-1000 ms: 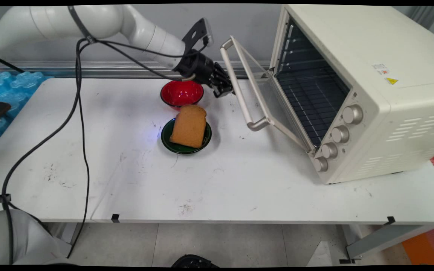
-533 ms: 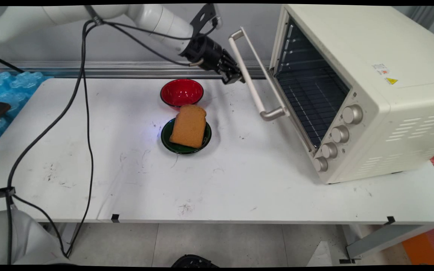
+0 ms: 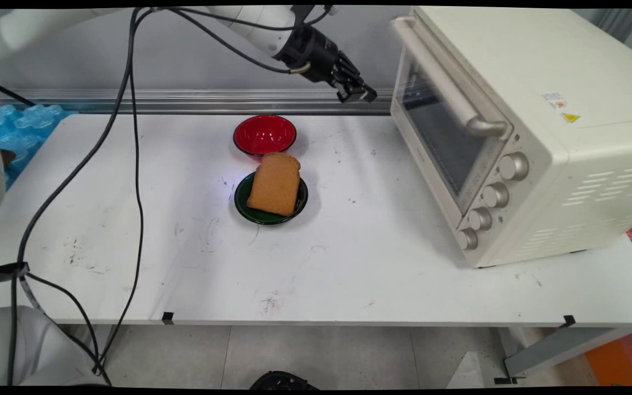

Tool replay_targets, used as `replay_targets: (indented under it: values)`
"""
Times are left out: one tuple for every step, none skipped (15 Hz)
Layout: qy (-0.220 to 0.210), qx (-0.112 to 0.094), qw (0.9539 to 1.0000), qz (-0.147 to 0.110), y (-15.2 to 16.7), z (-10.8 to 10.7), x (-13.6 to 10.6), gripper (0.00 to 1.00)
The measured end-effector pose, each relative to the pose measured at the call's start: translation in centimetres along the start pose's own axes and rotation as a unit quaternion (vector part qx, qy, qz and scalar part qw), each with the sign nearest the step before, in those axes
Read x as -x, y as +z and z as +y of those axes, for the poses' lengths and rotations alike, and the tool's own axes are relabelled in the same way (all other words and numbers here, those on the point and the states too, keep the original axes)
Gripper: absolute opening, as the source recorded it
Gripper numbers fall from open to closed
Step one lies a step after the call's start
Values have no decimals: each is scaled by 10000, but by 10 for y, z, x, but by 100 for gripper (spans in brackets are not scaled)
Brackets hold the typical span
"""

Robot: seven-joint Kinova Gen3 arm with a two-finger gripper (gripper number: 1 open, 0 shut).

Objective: Close the oven

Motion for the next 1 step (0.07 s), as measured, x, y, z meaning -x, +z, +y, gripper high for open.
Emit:
replay_targets:
  values:
    - [-11, 5, 10000, -9, -1, -1, -2, 0]
